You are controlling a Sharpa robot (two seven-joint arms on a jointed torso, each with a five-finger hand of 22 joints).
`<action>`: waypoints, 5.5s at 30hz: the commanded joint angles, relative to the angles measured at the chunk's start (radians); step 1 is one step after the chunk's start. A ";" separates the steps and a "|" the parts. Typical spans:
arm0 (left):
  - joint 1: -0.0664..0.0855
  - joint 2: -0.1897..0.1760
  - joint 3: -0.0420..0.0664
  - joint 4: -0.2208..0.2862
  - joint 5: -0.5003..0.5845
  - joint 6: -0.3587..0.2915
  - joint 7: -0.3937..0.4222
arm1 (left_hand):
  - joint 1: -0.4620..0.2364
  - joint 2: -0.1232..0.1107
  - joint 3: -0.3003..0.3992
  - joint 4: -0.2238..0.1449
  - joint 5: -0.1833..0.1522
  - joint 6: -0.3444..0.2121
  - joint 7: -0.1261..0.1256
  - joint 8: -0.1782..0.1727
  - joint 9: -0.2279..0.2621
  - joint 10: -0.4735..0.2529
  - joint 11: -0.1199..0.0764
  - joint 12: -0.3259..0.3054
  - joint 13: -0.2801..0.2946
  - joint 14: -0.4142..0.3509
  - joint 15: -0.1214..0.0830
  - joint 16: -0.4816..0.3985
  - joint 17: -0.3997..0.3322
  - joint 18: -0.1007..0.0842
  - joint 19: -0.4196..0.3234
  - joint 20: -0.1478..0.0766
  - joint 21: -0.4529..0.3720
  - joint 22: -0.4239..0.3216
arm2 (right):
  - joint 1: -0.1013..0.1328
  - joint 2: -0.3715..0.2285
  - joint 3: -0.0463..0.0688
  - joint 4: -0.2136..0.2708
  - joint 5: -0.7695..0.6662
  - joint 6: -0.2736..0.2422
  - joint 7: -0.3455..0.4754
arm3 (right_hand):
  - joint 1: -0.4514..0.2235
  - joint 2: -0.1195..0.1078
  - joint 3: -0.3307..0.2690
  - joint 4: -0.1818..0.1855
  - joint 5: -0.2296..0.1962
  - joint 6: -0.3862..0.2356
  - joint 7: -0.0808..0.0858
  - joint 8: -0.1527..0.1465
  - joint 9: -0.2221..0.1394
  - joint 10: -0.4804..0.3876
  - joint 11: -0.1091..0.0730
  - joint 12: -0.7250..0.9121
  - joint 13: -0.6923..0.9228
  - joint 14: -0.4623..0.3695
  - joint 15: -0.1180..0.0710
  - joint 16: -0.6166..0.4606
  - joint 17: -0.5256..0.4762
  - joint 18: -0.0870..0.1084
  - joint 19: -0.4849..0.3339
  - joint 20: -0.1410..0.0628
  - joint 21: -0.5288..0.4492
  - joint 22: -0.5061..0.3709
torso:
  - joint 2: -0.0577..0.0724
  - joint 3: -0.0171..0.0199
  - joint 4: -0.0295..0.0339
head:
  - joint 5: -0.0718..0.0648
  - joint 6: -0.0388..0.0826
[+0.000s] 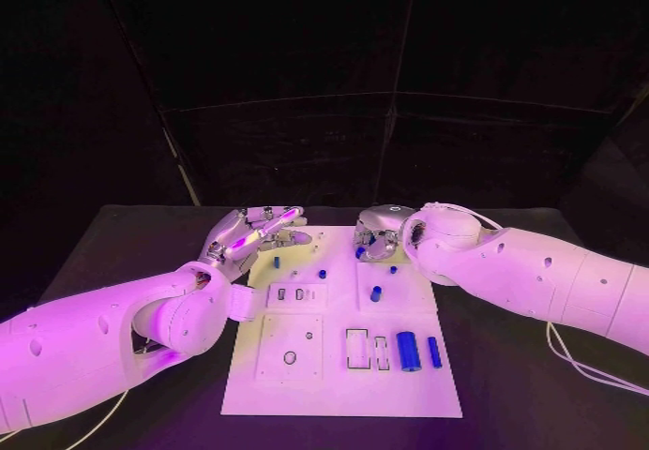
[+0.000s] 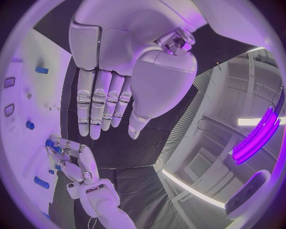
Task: Assemble the parts on the task board
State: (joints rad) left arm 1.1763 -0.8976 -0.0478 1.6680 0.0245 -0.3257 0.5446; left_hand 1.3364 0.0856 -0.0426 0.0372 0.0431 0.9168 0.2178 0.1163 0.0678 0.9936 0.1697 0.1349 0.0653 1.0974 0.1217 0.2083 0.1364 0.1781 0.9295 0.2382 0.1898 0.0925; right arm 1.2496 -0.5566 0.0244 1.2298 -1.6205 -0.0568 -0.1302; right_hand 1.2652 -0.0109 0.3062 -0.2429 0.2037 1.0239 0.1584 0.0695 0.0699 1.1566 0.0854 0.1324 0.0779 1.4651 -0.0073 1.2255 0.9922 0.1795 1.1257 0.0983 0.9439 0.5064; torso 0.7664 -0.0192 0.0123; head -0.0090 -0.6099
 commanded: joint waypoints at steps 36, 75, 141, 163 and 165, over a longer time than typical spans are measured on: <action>0.005 -0.001 0.001 -0.009 -0.008 0.025 -0.004 | 0.005 0.004 0.002 -0.007 0.004 0.005 0.005 -0.007 -0.001 0.004 0.004 -0.009 -0.001 -0.006 0.006 -0.011 -0.001 0.004 0.006 0.002 -0.007 -0.004 | 0.003 0.084 0.001 -0.075 0.072 -0.283 0.071 | 0.036 0.026 0.122 0.002 -0.049 0.060 -0.004 0.017 0.003 0.063 -0.011 0.025 0.011 0.026 -0.005 0.059 0.045 0.001 -0.015 -0.009 0.082 0.061 | 0.008 -0.0014 0.0076 | 0.008 0.015; 0.020 0.006 0.001 -0.018 -0.008 0.030 -0.006 | 0.007 0.005 0.003 -0.009 0.004 0.006 0.005 -0.009 -0.001 0.005 0.004 -0.011 -0.001 -0.007 0.006 -0.013 -0.001 0.004 0.008 0.002 -0.008 -0.005 | 0.003 0.250 0.001 -0.269 0.058 -0.196 0.051 | -0.008 -0.005 0.140 0.040 -0.093 0.019 0.015 -0.004 -0.002 -0.008 0.013 -0.021 -0.009 0.017 0.015 0.054 0.019 0.001 -0.038 0.009 0.094 0.063 | 0.012 -0.0016 0.0086 | 0.015 0.010; 0.061 -0.031 0.000 -0.172 0.024 0.073 -0.023 | 0.010 0.007 0.007 -0.013 0.004 0.009 0.005 -0.010 -0.001 0.008 0.004 -0.013 -0.001 -0.008 0.007 -0.017 -0.001 0.004 0.010 0.003 -0.011 -0.007 | 0.003 -0.069 0.029 -0.030 0.176 -0.030 -0.093 | 0.148 -0.053 -0.324 0.386 0.015 -0.115 0.001 0.025 0.004 0.156 -0.016 1.120 1.004 0.057 -0.002 0.242 0.283 -0.032 0.069 -0.002 0.241 0.248 | 0.001 0.0025 -0.0118 | 0.007 -0.002; 0.061 -0.026 0.000 -0.172 0.024 0.079 -0.026 | 0.010 0.008 0.008 -0.014 0.004 0.009 0.006 -0.011 -0.001 0.008 0.005 -0.014 -0.001 -0.008 0.007 -0.018 -0.001 0.004 0.011 0.003 -0.012 -0.008 | 0.003 -0.051 0.029 -0.044 0.144 -0.020 -0.108 | 0.170 -0.019 -0.301 0.363 0.001 -0.090 0.001 0.034 0.003 0.231 -0.015 1.243 1.174 0.066 0.000 0.269 0.344 -0.037 0.085 0.000 0.266 0.282 | 0.002 0.0038 -0.0119 | 0.006 -0.009; 0.061 -0.025 0.000 -0.172 0.024 0.079 -0.026 | 0.010 0.008 0.008 -0.014 0.004 0.009 0.006 -0.011 -0.001 0.008 0.005 -0.014 -0.001 -0.008 0.007 -0.018 -0.001 0.004 0.011 0.003 -0.012 -0.008 | 0.003 -0.048 0.029 -0.045 0.136 -0.022 -0.109 | 0.172 -0.017 -0.298 0.360 -0.001 -0.087 0.001 0.035 0.003 0.234 -0.015 1.248 1.181 0.066 0.000 0.270 0.345 -0.037 0.086 0.000 0.267 0.283 | 0.002 0.0040 -0.0115 | 0.006 -0.010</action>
State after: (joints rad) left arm 1.2356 -0.9241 -0.0485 1.4948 0.0471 -0.2625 0.5168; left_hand 1.3410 0.0904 -0.0340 0.0287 0.0431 0.9202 0.2212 0.1088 0.0677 0.9971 0.1732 0.1271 0.0655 1.0937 0.1253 0.1966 0.1361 0.1775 0.9327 0.2420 0.1822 0.0864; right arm 1.2515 -0.6063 0.0534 1.1852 -1.4612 -0.0883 -0.2338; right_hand 1.4319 -0.0337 0.0068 0.1197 0.2069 0.9331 0.1586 0.1021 0.0721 1.3855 0.0683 1.3792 1.2584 1.4651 -0.0143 1.4927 1.3082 0.1550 1.2018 0.0978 1.2058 0.7890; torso 0.7679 -0.0153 0.0005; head -0.0028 -0.6190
